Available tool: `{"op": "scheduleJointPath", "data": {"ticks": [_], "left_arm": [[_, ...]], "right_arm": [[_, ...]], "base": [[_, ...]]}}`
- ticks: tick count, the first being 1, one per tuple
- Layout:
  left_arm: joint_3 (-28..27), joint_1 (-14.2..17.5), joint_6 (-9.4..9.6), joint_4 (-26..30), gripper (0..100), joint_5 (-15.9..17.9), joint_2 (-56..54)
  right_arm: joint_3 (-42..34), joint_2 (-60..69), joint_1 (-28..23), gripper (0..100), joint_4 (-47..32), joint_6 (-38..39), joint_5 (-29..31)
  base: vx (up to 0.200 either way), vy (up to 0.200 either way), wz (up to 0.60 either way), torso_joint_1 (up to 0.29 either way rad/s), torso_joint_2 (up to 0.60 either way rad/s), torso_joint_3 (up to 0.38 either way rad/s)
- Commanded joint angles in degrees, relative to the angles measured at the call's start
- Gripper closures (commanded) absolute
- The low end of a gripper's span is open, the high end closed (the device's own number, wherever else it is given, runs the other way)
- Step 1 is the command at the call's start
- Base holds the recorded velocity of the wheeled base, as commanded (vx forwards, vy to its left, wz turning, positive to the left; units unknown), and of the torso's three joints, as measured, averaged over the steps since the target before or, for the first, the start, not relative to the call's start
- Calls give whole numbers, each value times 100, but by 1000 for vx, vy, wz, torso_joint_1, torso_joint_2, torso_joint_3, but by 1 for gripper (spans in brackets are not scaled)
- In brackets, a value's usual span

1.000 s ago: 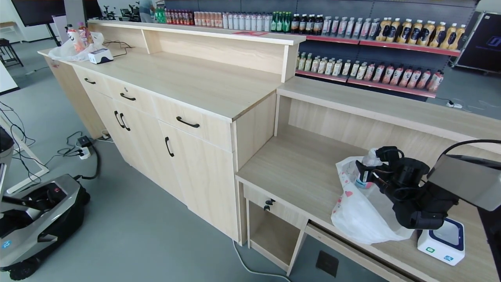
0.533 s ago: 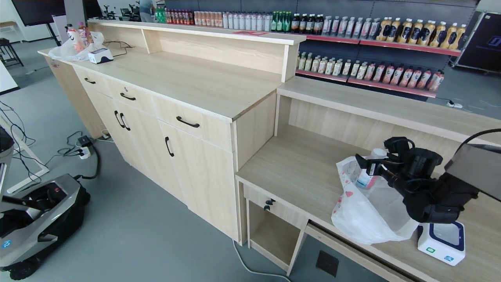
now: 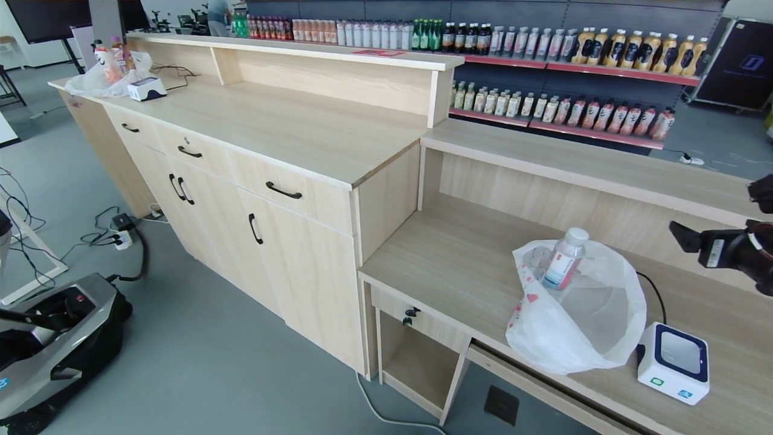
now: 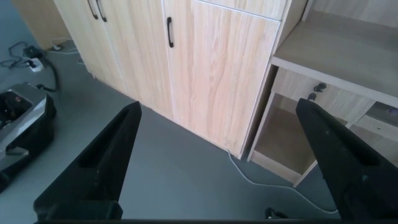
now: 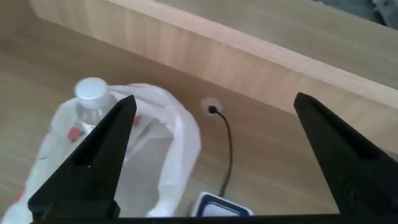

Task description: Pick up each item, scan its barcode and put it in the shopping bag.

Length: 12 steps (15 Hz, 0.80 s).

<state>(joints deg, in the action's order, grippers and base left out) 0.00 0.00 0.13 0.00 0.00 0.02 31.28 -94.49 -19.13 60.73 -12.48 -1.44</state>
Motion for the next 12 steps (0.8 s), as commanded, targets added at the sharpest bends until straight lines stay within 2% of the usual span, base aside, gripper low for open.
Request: {"op": "scheduleJointPath", "data": {"ticks": [1,2,4,5,6,7,8,12], "left_arm": [[0,0,4,0,0,0,-2],[0,0,4,0,0,0,-2],[0,0,4,0,0,0,-2],[0,0,4,0,0,0,-2],[0,0,4,0,0,0,-2],[0,0,4,0,0,0,-2],[0,0,-5,0,0,0,-2],[0,0,-5,0,0,0,-2]], "right_arm": [[-201,1214,-1322,0,-1002,-299,680],[-131,1258,-1550,0,-1380,-263,1242],[133,1354,-2192,0,-2804,-176,2737],[194,1275,-2482,0,-3173,-184,3185],[352,976,-2508,0,-3191,-114,3317],[388,818,-2508,0,-3059,-35,3308],[344,308,-2535,0,-2531,194,3132],[291,-1001,-2508,0,-1767,1415,1823]], "base": [[0,0,-600,-12,7,2],[0,0,-600,12,12,2],[0,0,-600,7,2,5],[0,0,-600,2,2,2],[0,0,-600,7,2,2],[0,0,0,0,0,0],[0,0,0,0,0,0],[0,0,0,0,0,0]]}}
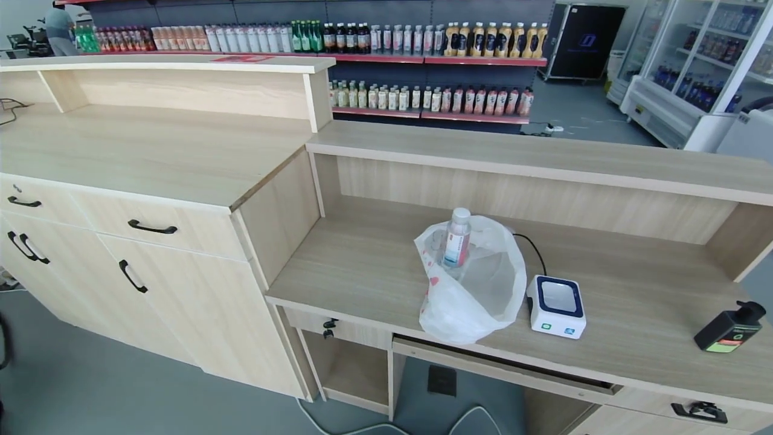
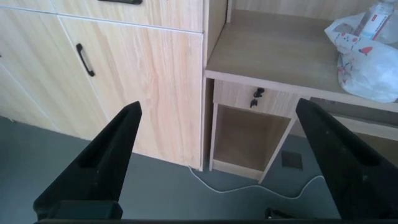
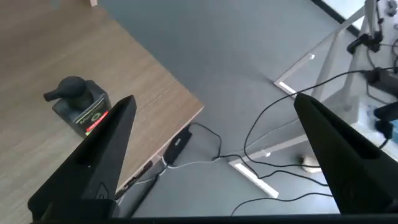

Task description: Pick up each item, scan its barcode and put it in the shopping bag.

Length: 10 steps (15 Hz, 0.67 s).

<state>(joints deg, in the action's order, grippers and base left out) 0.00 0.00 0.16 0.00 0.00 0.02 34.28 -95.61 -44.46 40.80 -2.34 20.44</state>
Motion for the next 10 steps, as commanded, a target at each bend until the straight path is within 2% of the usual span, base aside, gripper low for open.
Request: {"op": "scheduleJointPath", "data": {"ticks": [1,4,10], "left_arm": [[0,0,2,0,0,0,-2],[0,0,2,0,0,0,-2],[0,0,2,0,0,0,-2]], "right_arm": [[17,-1135,104,0,279,647,-550],[52,-1680,377,0,763,902,-1245],[720,-2594,878,0,1167,849,-1280]], "base": [[0,0,0,0,0,0],[0,0,0,0,0,0],[0,0,0,0,0,0]]}}
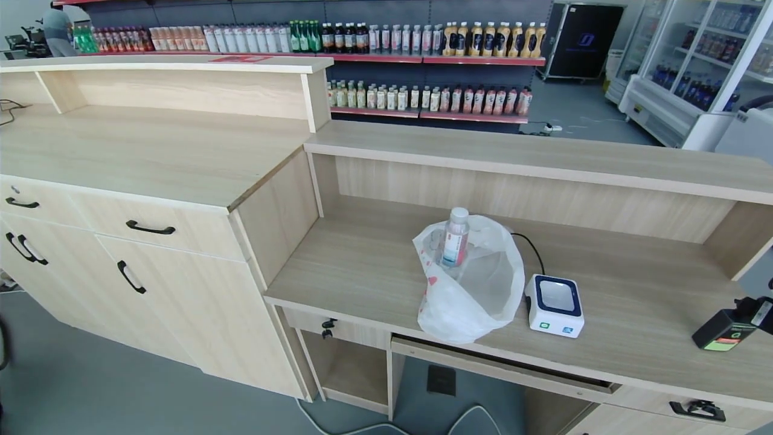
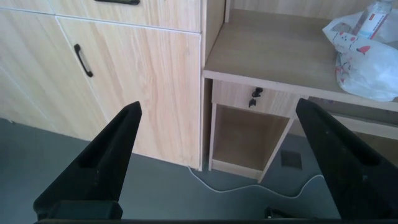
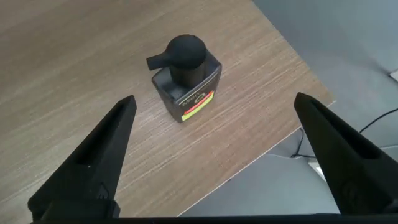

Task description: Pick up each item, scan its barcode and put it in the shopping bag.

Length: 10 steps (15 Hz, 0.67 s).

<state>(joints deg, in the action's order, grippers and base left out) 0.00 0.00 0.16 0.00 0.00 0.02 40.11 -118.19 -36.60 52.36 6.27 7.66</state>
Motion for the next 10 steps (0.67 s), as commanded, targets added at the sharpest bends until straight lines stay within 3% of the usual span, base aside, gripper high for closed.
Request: {"op": "scheduleJointPath", "data": {"ticks": [1,10], "left_arm": [[0,0,2,0,0,0,-2],[0,0,-7,0,0,0,-2]], "right_arm": [[243,-477,144,0,29,-20,-1],[1025,-1470,416,0,249,-249,34]], "base": [[0,0,0,0,0,0],[0,0,0,0,0,0]]}}
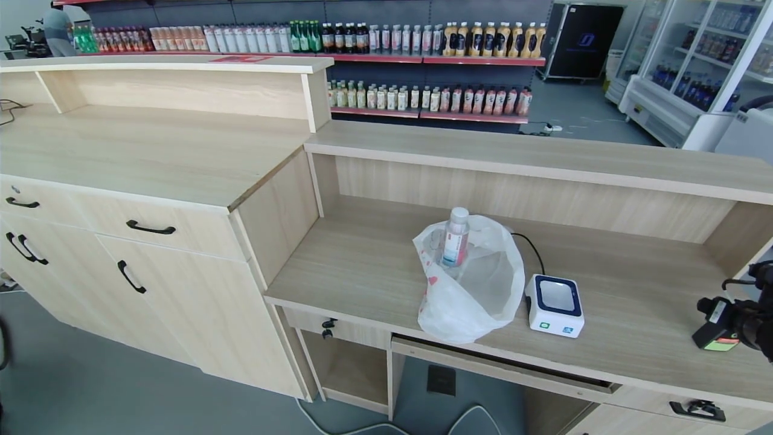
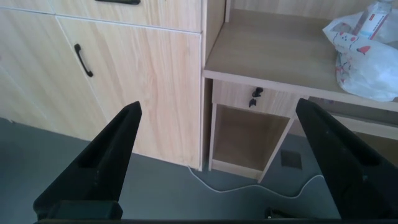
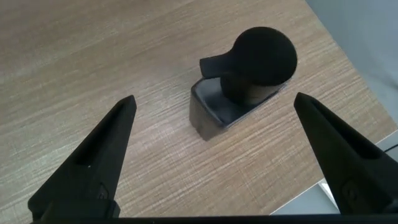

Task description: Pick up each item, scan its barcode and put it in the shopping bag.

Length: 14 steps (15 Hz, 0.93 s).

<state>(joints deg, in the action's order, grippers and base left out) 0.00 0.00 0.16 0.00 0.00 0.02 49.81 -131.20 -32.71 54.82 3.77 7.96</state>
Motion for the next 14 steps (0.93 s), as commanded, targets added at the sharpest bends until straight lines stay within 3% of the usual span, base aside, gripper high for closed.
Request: {"op": "scheduleJointPath", "data": {"ticks": [1,11,14], "left_arm": [[0,0,2,0,0,0,-2],[0,0,2,0,0,0,-2],[0,0,2,0,0,0,-2]], "right_arm": [[81,-240,54,0,11,1,4],[574,-662,168,0,152,-16,21],[556,-662,115,0,415,-385,30]], "base": [[0,0,0,0,0,0],[0,0,0,0,0,0],[0,0,0,0,0,0]]}}
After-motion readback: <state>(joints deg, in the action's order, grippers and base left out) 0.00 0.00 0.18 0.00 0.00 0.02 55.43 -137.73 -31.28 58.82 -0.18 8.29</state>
